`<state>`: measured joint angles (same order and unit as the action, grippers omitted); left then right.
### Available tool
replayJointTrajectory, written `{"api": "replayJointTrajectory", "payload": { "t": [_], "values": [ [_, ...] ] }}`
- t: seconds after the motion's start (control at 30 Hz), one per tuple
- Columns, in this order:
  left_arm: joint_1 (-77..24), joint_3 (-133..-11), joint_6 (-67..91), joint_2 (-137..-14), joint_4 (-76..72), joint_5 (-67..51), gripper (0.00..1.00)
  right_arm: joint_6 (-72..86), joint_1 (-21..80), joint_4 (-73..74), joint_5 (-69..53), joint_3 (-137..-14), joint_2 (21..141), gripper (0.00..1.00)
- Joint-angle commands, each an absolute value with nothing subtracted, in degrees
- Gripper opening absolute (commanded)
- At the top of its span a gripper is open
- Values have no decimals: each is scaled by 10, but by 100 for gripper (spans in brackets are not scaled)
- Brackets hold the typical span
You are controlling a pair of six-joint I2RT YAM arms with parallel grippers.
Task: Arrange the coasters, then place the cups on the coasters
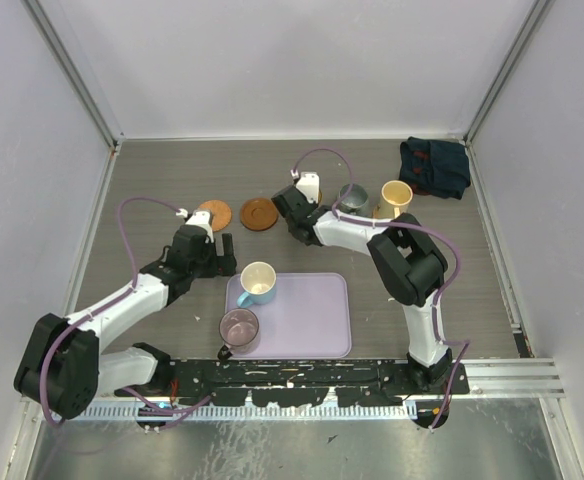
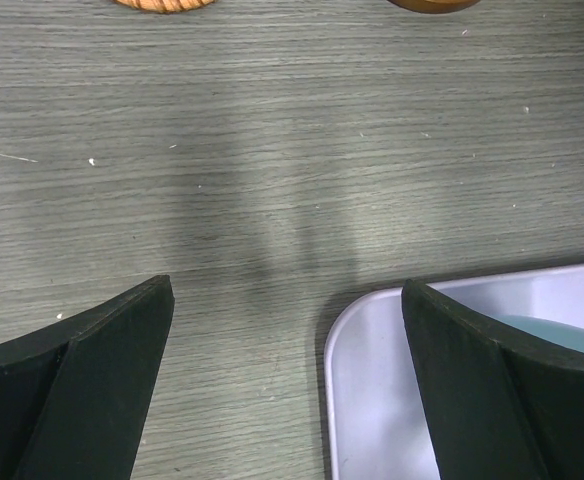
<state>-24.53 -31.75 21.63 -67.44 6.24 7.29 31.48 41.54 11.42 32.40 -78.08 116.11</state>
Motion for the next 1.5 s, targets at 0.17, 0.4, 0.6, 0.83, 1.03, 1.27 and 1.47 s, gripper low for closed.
{"api": "replayJointTrajectory", "payload": {
  "t": [0.17,0.4,0.6,0.83,1.03,1.27,1.47],
  "values": [
    [-247,-335,214,-676,37,80,98,321,430,137,361,-787,1119,1],
    [-247,-331,215,-677,37,78,98,319,431,140,369,-788,1111,1],
    [-247,-330,217,-675,37,76,98,317,431,141,355,-789,1113,7],
    [-247,-328,217,-678,35,76,98,315,431,137,352,-791,1114,34],
    [-247,-326,220,-684,33,73,98,312,431,134,349,-794,1117,49],
    [-247,-327,220,-686,33,73,98,312,432,132,348,-790,1111,49],
    [-247,-327,221,-683,34,74,98,312,435,132,348,-788,1103,49]
  ]
}}
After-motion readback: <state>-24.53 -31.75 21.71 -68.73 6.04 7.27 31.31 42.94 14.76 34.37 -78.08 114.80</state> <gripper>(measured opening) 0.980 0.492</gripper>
